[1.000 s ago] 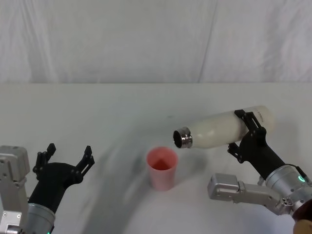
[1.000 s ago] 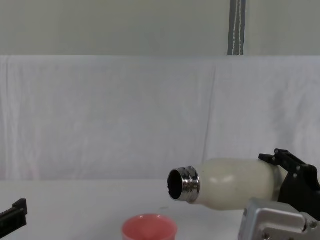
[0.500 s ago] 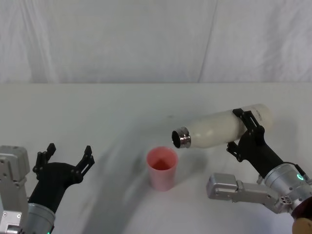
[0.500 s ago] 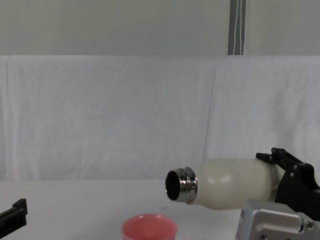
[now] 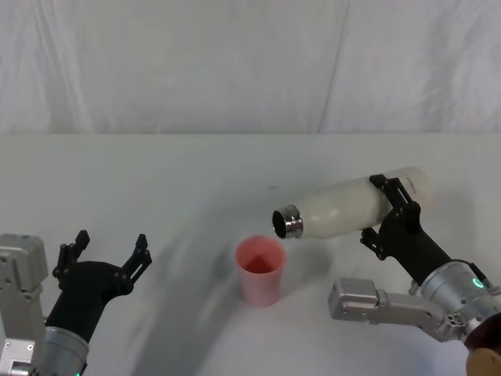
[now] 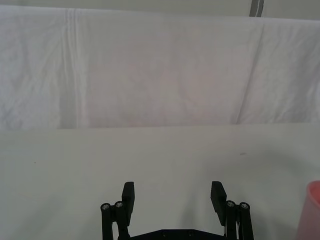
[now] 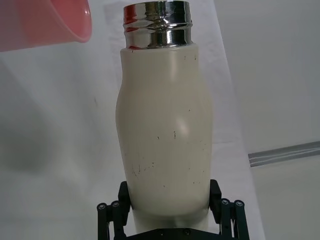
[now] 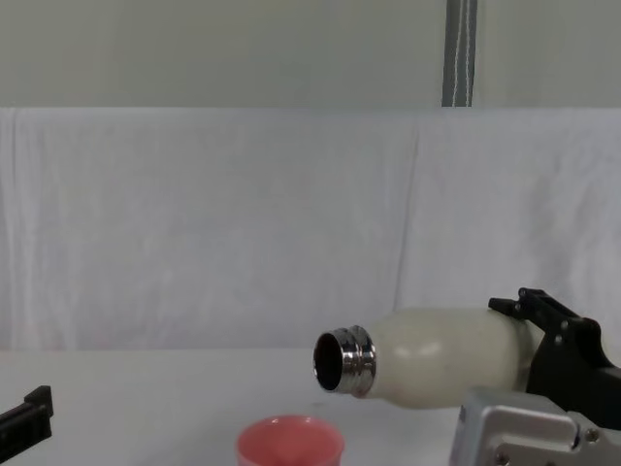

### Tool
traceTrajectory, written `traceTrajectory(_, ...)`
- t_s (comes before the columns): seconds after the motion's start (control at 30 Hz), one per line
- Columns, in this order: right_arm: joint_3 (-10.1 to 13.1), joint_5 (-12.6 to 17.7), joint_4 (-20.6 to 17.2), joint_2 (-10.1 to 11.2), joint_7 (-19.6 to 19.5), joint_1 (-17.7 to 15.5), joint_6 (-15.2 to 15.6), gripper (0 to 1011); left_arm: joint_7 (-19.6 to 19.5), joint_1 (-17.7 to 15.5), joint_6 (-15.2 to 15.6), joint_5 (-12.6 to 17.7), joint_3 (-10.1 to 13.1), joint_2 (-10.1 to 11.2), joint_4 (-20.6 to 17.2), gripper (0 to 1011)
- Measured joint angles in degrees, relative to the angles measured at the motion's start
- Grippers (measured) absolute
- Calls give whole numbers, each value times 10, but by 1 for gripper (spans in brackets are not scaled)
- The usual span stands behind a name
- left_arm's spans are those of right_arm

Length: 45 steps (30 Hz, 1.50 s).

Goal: Grasp the thermos with one hand and pour water into the cup lid.

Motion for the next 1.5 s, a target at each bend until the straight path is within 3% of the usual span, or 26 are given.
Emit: traceTrajectory(1.5, -8, -11, 0, 4, -6, 3, 4, 952, 0, 0, 0, 0, 0, 0, 0, 1001)
